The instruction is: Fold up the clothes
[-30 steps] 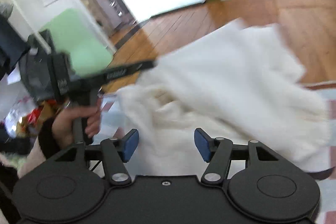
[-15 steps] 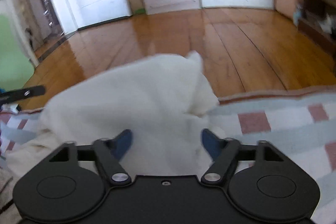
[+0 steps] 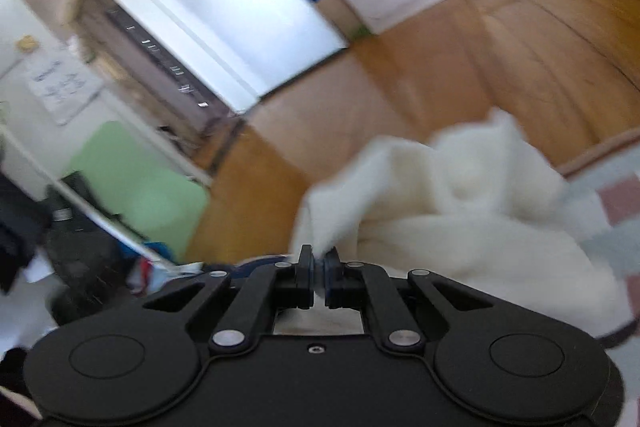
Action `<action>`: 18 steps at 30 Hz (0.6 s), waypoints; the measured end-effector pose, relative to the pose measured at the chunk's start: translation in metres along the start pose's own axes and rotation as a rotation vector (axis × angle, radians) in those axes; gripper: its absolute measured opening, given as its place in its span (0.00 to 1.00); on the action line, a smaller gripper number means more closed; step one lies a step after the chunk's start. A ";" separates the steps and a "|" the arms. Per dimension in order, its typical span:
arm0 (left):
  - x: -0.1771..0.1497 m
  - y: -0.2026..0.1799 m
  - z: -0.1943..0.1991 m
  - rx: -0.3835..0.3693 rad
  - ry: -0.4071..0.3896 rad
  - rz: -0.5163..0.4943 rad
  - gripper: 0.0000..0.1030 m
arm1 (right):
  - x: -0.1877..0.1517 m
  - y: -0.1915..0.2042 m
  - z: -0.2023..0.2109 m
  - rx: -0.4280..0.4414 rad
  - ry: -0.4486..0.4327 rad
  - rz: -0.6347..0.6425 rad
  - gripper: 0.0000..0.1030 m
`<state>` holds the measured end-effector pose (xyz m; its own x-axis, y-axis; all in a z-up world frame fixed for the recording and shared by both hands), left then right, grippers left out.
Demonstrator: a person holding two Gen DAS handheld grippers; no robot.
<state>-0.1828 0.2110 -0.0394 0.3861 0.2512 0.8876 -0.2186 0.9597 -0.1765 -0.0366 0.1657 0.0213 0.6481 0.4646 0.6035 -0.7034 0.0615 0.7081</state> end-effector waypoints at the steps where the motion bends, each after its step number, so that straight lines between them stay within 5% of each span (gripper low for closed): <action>1: 0.001 -0.006 0.002 -0.001 -0.012 -0.018 0.83 | 0.005 0.018 -0.003 0.023 0.023 0.019 0.07; 4: 0.006 -0.013 0.004 0.038 -0.077 0.001 1.00 | 0.006 0.060 -0.014 0.087 0.089 0.053 0.07; 8: 0.010 0.011 0.010 0.026 -0.132 0.182 1.00 | -0.011 0.091 -0.034 0.103 0.188 0.082 0.07; 9: 0.009 0.022 0.011 -0.009 -0.131 0.232 0.93 | -0.014 0.091 -0.039 0.101 0.206 0.085 0.07; 10: 0.008 0.031 0.012 -0.045 -0.121 0.268 0.59 | -0.012 0.091 -0.038 0.074 0.208 0.087 0.07; 12: 0.007 0.043 0.013 -0.017 -0.083 0.265 0.22 | -0.003 0.084 -0.032 -0.007 0.196 0.090 0.11; 14: 0.005 0.054 0.018 0.161 -0.103 0.188 0.21 | 0.011 0.068 -0.027 -0.066 0.152 0.042 0.14; 15: 0.003 0.064 0.021 0.257 -0.119 0.163 0.20 | 0.018 0.058 -0.025 -0.106 0.146 0.014 0.27; 18: -0.006 0.125 0.040 0.431 -0.155 0.358 0.20 | 0.036 0.024 -0.024 -0.289 0.195 -0.037 0.37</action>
<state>-0.2478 0.3245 -0.0498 0.0923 0.4979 0.8623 -0.6692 0.6723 -0.3165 -0.0376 0.2048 0.0512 0.6261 0.6157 0.4785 -0.7524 0.3161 0.5779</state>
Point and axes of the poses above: each gripper's, at about its wrist camera, not at the fingertips, and z roughly against the way its jaws point, y to its left, x to its top, the point moved 5 cm from there along -z, roughly the way its jaws point, and after that the axes turned 7 degrees about x, right-handed, at the moved point
